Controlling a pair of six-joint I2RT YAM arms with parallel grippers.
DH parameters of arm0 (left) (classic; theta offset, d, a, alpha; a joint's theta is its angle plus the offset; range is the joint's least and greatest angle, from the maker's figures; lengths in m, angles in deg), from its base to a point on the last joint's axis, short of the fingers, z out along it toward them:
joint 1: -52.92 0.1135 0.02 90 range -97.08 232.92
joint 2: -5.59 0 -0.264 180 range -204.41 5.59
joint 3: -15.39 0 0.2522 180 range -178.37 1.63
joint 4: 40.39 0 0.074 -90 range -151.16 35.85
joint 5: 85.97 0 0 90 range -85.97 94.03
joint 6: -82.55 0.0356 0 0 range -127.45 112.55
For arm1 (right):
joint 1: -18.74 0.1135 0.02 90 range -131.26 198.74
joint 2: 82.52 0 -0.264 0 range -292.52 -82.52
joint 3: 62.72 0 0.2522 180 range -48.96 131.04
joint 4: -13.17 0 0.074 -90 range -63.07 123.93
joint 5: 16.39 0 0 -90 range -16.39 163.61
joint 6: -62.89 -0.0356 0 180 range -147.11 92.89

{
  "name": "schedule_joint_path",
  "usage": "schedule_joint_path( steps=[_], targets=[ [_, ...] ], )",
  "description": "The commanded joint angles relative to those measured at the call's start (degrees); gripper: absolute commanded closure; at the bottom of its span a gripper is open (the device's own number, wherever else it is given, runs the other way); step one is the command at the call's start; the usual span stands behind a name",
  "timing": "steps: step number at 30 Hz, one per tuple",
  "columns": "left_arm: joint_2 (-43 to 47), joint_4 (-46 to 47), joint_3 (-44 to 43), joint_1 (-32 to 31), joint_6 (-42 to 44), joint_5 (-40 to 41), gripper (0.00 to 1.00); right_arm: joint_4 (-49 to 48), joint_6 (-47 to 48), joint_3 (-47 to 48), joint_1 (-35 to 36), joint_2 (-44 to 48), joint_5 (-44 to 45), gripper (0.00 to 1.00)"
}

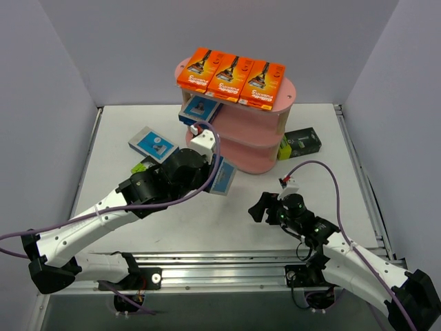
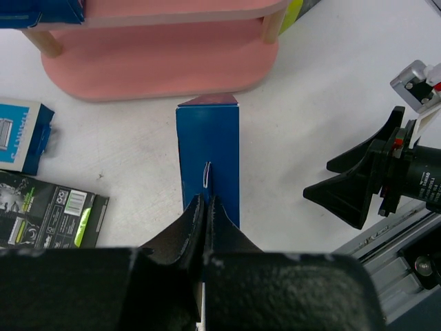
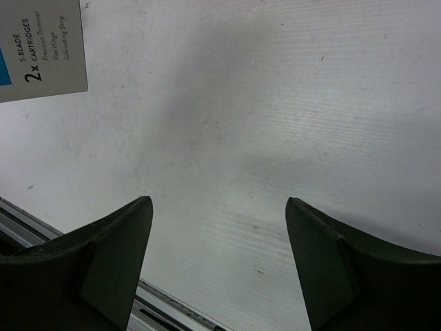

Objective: Place and organize the shaving razors onto the shelf

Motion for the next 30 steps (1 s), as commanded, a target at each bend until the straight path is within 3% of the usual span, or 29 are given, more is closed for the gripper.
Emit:
schedule_joint_path(
  steps=[1,21,30],
  targets=[
    [1.27,7.45,-3.04,-0.31,2.53,0.39,0.98,0.32,-0.16,2.09,-0.32,-0.72,0.06,0.26],
    [-5.32,20.02,-11.39,-0.13,10.53,4.42,0.98,-0.91,-0.78,1.13,-0.23,-1.78,0.5,0.26],
    [-5.06,33.73,-4.46,0.13,6.92,7.33,0.98,-1.26,-0.69,1.21,-0.23,-2.22,0.94,0.26]
  ],
)
